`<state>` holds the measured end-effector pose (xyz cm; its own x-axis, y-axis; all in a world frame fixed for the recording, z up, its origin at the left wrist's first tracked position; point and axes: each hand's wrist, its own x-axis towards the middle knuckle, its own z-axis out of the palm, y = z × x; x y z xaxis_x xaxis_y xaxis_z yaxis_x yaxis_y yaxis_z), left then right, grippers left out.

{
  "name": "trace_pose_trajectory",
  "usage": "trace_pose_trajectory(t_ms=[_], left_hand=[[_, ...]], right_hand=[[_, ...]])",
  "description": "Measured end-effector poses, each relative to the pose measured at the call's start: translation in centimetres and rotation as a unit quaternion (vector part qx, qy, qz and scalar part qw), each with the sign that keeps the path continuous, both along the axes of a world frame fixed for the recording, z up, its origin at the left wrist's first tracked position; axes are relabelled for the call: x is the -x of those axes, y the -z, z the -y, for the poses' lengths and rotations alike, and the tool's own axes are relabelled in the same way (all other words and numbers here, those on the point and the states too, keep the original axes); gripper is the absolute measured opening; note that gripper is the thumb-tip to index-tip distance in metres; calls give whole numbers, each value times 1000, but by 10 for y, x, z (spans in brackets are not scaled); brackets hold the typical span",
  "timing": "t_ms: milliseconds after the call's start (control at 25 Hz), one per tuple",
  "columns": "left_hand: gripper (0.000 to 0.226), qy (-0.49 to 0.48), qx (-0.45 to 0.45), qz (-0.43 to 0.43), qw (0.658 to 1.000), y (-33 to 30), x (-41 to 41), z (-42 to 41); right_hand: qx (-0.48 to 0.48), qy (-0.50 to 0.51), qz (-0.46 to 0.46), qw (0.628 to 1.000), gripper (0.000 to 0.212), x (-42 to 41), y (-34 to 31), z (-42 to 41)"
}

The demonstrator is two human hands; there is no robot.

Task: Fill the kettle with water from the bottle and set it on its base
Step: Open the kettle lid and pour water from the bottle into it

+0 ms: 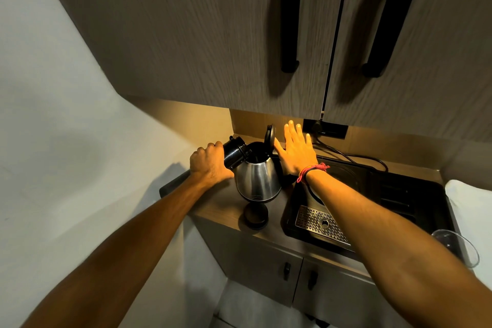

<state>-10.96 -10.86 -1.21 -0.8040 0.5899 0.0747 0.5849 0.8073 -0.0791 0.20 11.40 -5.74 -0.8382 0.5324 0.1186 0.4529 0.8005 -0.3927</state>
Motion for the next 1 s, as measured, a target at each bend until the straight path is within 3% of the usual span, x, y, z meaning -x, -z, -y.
trace_pose_trajectory(t_ms=[320, 680, 800, 1000], left_hand=[[78, 0, 3, -6, 1000, 1, -1, -3], [79, -39, -144, 101, 984, 17, -6, -6], [71, -61, -255, 158, 952, 28, -6, -2], [67, -101, -456, 205, 860, 50, -3, 16]], right_hand=[[2, 2, 1, 1000, 78, 0, 0, 0], [16, 3, 6, 1000, 76, 1, 2, 1], [18, 2, 10, 1000, 76, 1, 2, 1], [5, -4, 28, 1000, 72, 3, 2, 2]])
